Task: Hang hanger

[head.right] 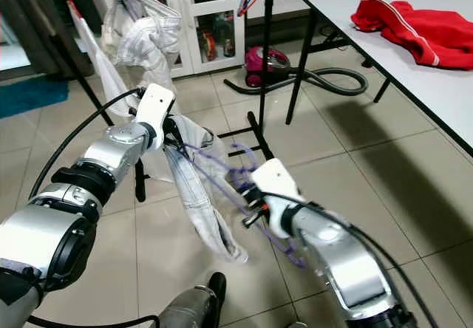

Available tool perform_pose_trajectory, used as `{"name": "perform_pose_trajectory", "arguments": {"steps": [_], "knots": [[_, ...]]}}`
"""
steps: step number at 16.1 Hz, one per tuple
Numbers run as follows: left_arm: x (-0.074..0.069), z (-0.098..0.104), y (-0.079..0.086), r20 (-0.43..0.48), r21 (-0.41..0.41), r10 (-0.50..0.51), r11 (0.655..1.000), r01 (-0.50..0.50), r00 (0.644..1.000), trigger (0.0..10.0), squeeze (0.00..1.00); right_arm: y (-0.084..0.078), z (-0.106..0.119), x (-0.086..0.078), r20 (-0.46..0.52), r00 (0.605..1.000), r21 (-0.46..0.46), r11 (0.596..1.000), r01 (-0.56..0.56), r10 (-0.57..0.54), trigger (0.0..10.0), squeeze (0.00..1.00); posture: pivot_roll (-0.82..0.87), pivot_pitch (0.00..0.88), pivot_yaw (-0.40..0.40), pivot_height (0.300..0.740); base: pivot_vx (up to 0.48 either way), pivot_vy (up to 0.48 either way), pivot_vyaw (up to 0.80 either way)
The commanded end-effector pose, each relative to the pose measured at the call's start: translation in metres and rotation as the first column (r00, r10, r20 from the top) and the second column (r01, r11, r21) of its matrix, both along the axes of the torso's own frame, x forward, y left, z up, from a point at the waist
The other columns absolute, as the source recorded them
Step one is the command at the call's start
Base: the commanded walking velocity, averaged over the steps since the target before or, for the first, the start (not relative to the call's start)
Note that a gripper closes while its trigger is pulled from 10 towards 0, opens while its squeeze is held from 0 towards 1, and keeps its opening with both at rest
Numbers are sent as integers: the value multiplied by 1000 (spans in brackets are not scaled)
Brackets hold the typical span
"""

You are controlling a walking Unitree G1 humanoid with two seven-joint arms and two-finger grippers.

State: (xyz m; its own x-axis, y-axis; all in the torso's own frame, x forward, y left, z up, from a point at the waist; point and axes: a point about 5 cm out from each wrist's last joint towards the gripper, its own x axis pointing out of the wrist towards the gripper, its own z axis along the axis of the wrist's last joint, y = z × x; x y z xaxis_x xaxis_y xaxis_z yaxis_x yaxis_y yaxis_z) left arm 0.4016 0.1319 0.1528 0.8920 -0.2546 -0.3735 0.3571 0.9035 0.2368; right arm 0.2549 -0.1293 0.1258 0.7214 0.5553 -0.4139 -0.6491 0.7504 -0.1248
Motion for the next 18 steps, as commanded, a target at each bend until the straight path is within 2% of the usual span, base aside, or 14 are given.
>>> {"name": "perform_pose_trajectory", "arguments": {"steps": [1,5,7,12,17,18], "knots": [[5,18,3,70,20,-12,1000,11,997,0,0,-3,2,2,1,1000,-8,1000,22,-22,10000,0,27,135,104,740,0,0,0],[5,17,3,67,16,-2,1000,1,998,0,0,-15,4,0,-2,999,-17,999,40,-40,10000,0,23,133,103,740,0,0,0],[5,18,-1,65,-6,-7,1000,7,998,0,0,-11,1,0,-13,999,-17,999,29,-29,10000,0,25,134,101,740,0,0,0],[8,25,-17,64,-91,21,996,-15,998,0,0,14,-2,-2,-37,999,6,1000,-28,28,10000,0,29,135,100,740,0,0,0],[7,33,-29,49,-169,-16,985,24,999,78,0,15,-5,-3,-56,998,-6,1000,1,-1,10000,0,27,140,109,740,0,0,0],[7,34,-30,50,-171,-16,985,25,999,510,0,15,-6,-4,-57,998,-6,1000,-1,1,10000,0,28,141,110,740,0,0,0]]}}
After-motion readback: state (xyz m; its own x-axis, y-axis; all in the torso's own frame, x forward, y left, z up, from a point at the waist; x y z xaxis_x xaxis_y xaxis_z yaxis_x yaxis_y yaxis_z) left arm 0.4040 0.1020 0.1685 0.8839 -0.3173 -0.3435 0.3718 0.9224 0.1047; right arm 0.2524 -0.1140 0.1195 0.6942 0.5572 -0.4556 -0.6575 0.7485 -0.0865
